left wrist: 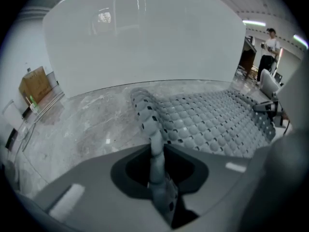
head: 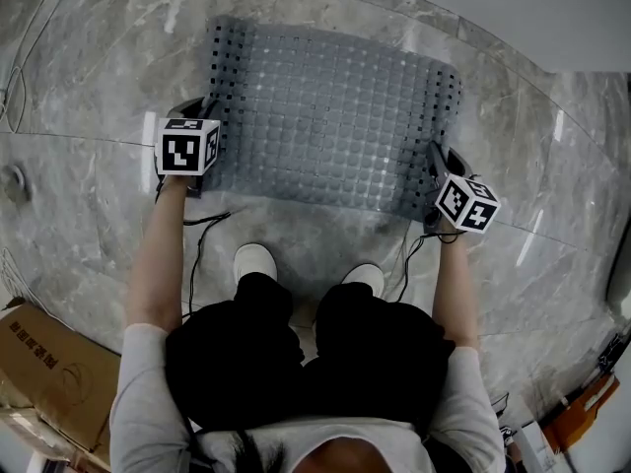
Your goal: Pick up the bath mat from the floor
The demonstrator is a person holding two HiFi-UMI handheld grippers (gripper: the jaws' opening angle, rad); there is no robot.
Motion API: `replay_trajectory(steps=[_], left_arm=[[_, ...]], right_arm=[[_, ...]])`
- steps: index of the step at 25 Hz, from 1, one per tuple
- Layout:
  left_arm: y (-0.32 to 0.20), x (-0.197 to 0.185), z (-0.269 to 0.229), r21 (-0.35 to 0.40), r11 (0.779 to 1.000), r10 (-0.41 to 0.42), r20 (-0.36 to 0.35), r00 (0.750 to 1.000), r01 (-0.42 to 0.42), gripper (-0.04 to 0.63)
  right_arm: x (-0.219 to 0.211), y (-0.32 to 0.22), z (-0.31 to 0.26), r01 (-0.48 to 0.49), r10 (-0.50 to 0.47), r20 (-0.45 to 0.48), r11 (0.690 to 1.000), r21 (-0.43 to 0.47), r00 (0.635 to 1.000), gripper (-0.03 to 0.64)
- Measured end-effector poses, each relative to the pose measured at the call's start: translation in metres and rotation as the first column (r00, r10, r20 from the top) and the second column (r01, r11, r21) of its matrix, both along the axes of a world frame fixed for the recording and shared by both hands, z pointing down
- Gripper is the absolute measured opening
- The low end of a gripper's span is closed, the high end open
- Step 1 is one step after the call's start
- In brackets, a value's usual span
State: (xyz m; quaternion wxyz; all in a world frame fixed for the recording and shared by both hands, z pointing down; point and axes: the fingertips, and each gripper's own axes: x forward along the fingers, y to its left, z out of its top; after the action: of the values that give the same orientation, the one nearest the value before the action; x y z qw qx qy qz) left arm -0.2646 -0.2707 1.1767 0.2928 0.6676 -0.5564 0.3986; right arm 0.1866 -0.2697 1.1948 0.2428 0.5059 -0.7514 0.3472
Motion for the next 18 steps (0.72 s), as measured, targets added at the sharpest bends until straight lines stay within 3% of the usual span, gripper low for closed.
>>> replay_trajectory(steps=[4,9,18], left_arm=[[0.002,0.008,-0.015,0.065,0.997,0.028,0.007,1.000,-0.029,0.046],[-0.003,0.012,-0.044,0.136,0.991,0.022,-0.039,0.999,-0.017,0.041],[-0.017,0.028,-0.134,0.224,0.974,0.054,-0.113,0.992,-0.027,0.041]], right_arm=[[-0.002,0.000,-0.014,-0.011,0.011,0.004,1.000,0.026,1.000,0.041],[-0.010,-0.003,-0.047,-0.040,0.038,0.021,0.993,0.108,0.999,0.040],[-0.007,-0.017,-0.135,-0.099,0.100,0.003,0.980,0.175,0.995,0.038]])
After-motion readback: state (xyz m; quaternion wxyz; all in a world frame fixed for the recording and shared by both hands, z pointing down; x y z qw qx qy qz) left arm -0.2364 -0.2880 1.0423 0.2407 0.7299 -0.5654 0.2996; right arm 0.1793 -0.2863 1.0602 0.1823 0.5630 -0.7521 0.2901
